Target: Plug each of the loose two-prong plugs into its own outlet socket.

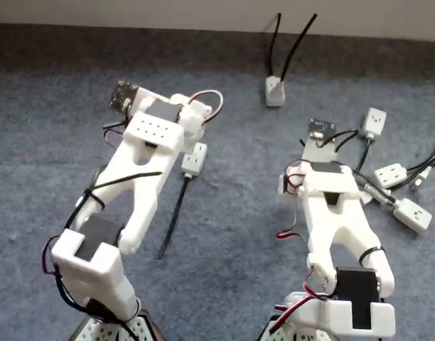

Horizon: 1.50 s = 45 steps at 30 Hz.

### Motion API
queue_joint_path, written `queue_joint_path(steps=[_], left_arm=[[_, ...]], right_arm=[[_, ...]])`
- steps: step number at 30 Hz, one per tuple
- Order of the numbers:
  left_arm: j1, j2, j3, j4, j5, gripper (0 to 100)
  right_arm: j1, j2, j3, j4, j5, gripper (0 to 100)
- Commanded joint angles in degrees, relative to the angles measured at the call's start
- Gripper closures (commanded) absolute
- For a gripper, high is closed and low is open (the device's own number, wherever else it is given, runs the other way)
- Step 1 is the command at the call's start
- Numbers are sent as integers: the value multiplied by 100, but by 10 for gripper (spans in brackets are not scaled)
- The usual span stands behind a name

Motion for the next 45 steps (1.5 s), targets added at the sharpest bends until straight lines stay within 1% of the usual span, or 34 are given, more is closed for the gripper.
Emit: queue_joint_path(steps=[1, 6, 12, 15, 23, 35, 36, 38, 42, 45], left_arm=[[101, 426, -1218, 1037, 229, 994], [66, 1200, -2273, 1916, 264, 994], [66, 1886, -3116, 2356, 264, 994], [40, 2009, -3275, 2549, 264, 994], [-435, 2070, -3284, 2567, 220, 994], [-251, 2018, -3292, 2418, 193, 994], [-277, 2018, -3345, 2426, 26, 994], [-338, 2026, -3503, 2470, -730, 995], [-426, 2026, -3916, 2690, -2866, 995], [-435, 2026, -4180, 2796, -4642, 995]], right_arm=[[-48, -259, 13, -145, -62, 991], [-48, -259, 22, -163, -62, 991], [-48, -259, 22, -163, -62, 991], [-40, -259, 22, -163, -62, 991], [-40, -259, 22, -163, -62, 991], [-40, -259, 13, -163, -62, 991], [-40, -259, 13, -163, -62, 991], [-40, -259, 4, -163, -62, 991], [-40, -224, 4, -171, -62, 991], [-40, -215, -4, -171, -62, 991]])
